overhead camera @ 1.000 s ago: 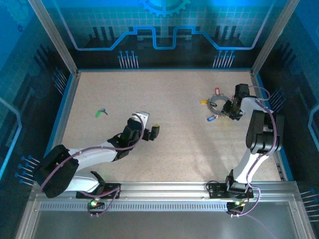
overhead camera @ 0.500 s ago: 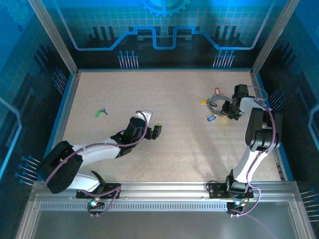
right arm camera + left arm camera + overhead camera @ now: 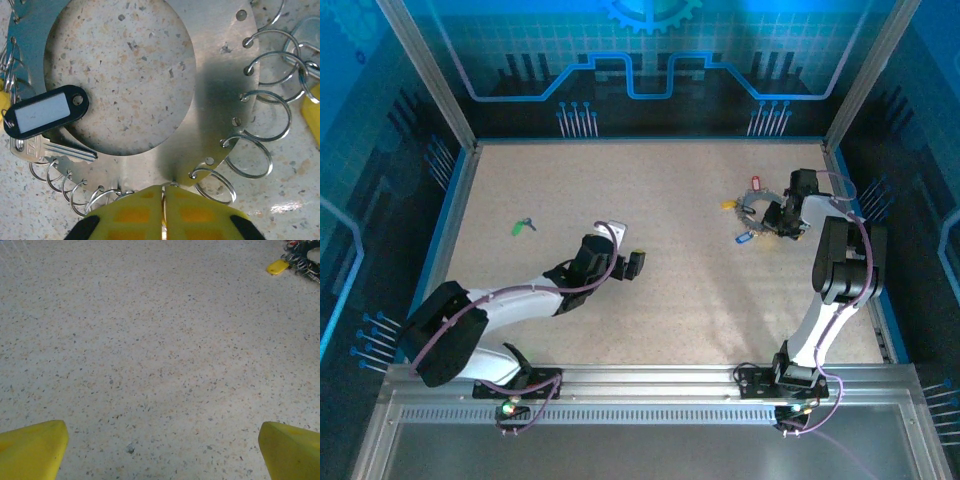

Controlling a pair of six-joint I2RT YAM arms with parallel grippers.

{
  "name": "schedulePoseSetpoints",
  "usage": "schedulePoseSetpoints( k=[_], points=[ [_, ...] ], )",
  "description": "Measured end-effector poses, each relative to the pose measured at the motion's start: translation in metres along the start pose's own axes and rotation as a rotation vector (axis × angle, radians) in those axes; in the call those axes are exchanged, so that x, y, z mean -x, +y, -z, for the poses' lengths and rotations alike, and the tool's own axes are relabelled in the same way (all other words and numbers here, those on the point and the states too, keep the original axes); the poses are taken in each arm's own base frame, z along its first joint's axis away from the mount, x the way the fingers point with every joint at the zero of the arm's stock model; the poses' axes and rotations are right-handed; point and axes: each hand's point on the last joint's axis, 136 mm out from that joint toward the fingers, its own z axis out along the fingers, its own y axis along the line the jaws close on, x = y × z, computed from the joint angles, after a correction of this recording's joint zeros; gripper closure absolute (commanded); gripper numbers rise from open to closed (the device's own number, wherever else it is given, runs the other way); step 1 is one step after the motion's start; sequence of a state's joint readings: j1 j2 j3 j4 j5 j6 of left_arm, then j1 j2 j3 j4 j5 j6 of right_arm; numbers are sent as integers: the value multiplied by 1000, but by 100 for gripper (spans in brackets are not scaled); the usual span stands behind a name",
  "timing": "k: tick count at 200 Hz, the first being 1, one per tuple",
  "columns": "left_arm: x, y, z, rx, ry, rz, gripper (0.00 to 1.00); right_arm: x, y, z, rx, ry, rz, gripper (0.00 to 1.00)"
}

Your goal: Put the keys on the keyring

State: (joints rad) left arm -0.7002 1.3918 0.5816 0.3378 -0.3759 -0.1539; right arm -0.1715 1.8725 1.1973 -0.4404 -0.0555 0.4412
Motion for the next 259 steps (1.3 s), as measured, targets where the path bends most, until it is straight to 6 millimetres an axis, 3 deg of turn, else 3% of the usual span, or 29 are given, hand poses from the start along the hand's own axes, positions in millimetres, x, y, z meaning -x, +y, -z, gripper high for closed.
schedulePoseSetpoints(
  k=[82,109,173,223,259],
  points=[
    [0,0,-1,1,6,-5,1,1,-1,1,-16,-7,30,100],
    [-1,0,-1,2,8,-5,1,-7,10,6,-11,-5,60,100],
    [-1,1,1,1,4,-4,1,-72,102,48,63,-15,334,100],
    [3,6,17,-10,-49,14,1,-124,148,63,90,30,498,100],
    [14,13,35,-2,-86,72,1,-164,193,76,162,47,595,100]
  ],
)
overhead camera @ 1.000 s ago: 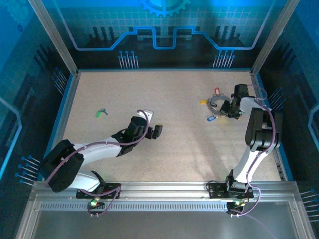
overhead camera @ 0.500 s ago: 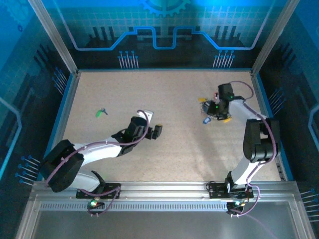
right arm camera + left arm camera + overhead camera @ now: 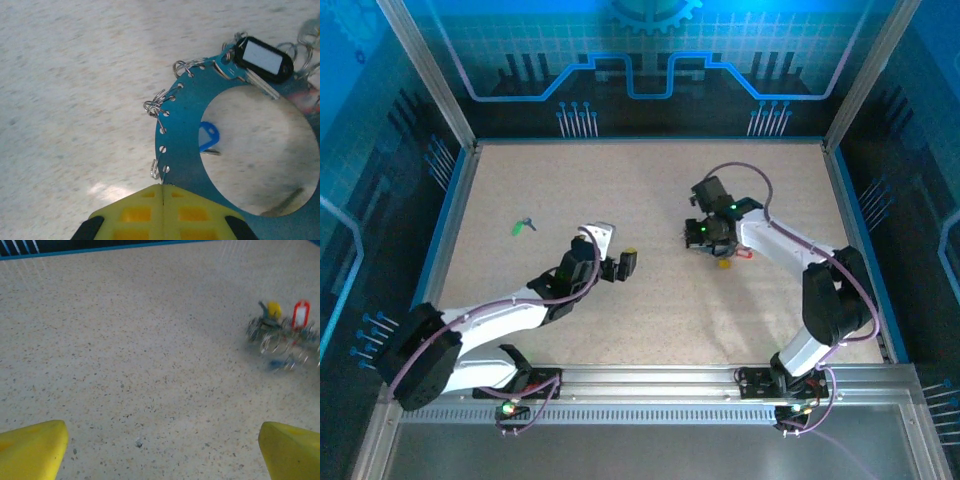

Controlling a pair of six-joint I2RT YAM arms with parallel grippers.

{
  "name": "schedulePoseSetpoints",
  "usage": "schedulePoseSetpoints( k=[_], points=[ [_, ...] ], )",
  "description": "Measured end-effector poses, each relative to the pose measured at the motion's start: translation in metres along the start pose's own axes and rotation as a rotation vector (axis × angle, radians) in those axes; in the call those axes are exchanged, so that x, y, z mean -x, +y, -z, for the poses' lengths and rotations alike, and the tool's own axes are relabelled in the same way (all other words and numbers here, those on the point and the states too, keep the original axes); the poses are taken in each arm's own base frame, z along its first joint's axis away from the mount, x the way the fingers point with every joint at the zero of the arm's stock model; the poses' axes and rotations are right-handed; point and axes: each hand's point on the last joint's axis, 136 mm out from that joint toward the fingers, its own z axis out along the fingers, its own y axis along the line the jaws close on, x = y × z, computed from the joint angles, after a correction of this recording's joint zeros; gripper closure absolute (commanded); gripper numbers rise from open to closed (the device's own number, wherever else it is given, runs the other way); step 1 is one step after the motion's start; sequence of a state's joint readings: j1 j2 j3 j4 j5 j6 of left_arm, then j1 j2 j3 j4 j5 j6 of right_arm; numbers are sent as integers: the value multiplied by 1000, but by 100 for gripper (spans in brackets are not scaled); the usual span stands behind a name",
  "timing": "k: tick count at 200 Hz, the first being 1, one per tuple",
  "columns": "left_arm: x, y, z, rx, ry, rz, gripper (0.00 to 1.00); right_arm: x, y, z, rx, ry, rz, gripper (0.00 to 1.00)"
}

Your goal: Put the keys on the keyring

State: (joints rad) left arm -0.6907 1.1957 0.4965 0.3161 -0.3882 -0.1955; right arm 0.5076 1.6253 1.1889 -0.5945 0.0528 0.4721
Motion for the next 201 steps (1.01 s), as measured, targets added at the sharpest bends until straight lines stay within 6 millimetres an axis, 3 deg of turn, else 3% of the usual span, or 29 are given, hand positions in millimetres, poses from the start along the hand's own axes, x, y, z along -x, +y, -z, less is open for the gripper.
schedulePoseSetpoints(
  k=[32,64,84,96,110,132,174,201],
  points=[
    [7,1,16,-10,12,37,1,0,53,10,71,-17,114,100],
    [3,-23,28,-161,110,-57,3,-5,83,15,147,-10,239,100],
    [18,-45,45,-296,118,-113,8,-10,89,16,182,3,298,100],
    [34,-56,59,-374,85,-136,19,-13,93,17,206,11,327,100],
    [48,-66,75,-454,32,-164,28,-17,95,18,230,17,351,100],
    [62,-73,97,-561,-47,-217,34,-19,98,23,254,16,377,100],
    [60,-60,98,-641,-38,-262,39,-29,99,33,304,-15,440,100],
    [43,-74,98,-773,2,-317,43,-43,98,50,364,-84,528,100]
  ],
)
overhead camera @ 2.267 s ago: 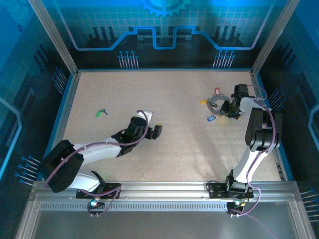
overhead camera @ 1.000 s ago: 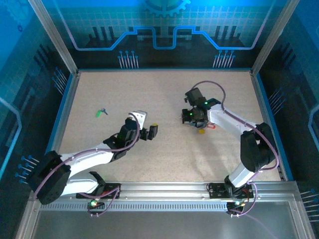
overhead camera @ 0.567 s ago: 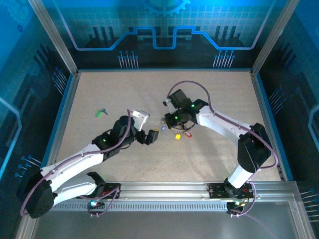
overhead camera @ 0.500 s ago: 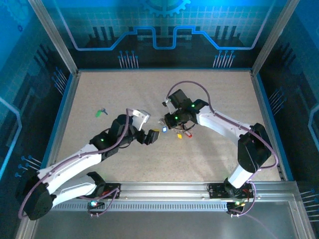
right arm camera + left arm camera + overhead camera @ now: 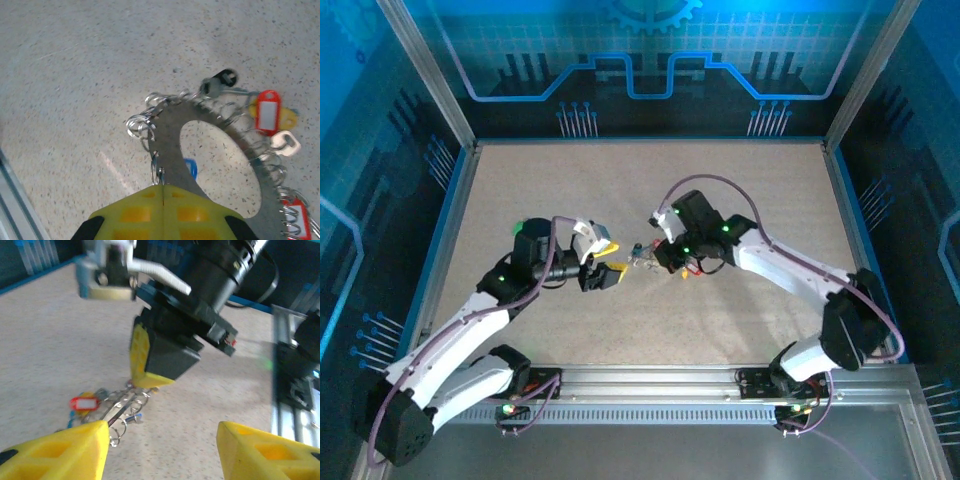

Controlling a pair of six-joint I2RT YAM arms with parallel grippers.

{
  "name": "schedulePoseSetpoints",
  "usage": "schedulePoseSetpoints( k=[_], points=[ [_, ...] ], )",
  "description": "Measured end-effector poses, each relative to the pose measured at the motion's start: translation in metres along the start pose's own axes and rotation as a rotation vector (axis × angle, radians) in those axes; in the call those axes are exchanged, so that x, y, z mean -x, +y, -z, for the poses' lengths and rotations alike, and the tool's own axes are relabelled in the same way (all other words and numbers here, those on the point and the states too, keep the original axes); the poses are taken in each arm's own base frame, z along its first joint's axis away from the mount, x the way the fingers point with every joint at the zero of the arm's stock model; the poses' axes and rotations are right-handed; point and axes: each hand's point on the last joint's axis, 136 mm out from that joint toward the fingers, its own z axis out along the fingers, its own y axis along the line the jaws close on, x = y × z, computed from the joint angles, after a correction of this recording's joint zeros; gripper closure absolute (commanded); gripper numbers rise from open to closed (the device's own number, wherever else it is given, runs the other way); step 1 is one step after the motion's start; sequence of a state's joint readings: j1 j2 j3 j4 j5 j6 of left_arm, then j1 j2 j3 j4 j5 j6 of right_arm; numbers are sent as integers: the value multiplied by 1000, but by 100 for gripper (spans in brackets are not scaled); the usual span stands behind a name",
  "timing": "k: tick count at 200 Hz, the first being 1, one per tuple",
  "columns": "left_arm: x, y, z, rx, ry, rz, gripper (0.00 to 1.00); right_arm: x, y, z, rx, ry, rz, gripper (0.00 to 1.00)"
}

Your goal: Put the keys on the keyring

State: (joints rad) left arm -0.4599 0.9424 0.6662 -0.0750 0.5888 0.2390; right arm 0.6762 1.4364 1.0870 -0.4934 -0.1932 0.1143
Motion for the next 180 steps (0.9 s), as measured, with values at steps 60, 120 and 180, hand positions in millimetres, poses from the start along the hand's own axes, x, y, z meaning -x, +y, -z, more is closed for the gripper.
schedulePoseSetpoints(
  k=[60,120,180],
  points=[
    [-25,-25,-23,-273,35,-109,54,-20,25,33,55,-180,276,100],
    [-23,-35,-42,-343,-36,-219,63,-21,27,33,56,-219,365,100],
    [-43,-27,-63,-340,-28,-210,63,-21,31,33,72,-224,402,100]
  ],
)
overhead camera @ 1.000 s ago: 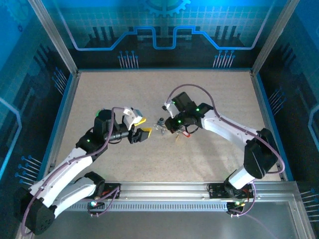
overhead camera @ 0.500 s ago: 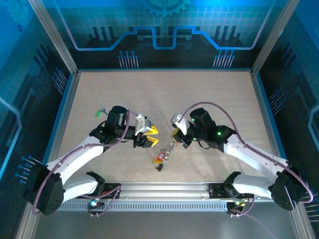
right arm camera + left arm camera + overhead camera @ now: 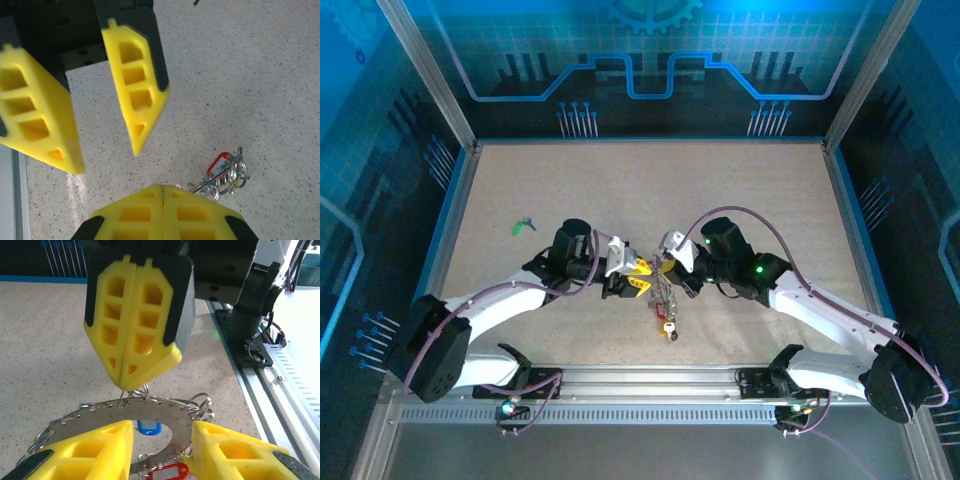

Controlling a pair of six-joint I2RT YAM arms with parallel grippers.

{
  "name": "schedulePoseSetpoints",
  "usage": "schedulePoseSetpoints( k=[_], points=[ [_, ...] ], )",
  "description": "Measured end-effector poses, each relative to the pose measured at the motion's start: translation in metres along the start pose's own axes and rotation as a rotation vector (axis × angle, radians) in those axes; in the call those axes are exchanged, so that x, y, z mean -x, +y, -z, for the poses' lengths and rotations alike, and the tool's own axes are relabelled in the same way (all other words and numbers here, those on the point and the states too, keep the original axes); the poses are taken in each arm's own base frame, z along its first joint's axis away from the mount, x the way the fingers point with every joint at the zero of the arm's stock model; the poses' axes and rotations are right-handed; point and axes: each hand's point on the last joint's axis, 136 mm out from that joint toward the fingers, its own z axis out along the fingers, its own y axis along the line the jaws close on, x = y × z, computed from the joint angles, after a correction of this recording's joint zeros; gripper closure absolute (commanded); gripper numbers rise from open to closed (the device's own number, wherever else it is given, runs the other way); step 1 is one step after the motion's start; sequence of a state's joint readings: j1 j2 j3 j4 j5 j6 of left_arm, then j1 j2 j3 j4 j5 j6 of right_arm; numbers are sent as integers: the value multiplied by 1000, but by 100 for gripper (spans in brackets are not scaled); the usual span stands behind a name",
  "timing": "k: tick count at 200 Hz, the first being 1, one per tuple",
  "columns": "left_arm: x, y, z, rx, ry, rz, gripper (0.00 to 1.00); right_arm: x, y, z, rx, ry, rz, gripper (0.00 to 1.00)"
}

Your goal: Put the keys on the keyring

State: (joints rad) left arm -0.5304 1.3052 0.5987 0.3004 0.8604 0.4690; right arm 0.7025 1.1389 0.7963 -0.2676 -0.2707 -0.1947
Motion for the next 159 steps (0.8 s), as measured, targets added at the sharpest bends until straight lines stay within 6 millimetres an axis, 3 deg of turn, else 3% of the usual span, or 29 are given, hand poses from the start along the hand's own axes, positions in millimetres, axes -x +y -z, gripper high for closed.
schedulePoseSetpoints(
  k=[55,106,159],
  points=[
    [0,10,-4,32,-18,-22,63,-4,6,-7,29,18,22,100],
    [-18,5,-16,-14,18,-15,65,-5,12,-10,51,25,41,100],
    [-24,7,-23,-30,24,-10,69,-4,13,-11,58,25,45,100]
  ],
)
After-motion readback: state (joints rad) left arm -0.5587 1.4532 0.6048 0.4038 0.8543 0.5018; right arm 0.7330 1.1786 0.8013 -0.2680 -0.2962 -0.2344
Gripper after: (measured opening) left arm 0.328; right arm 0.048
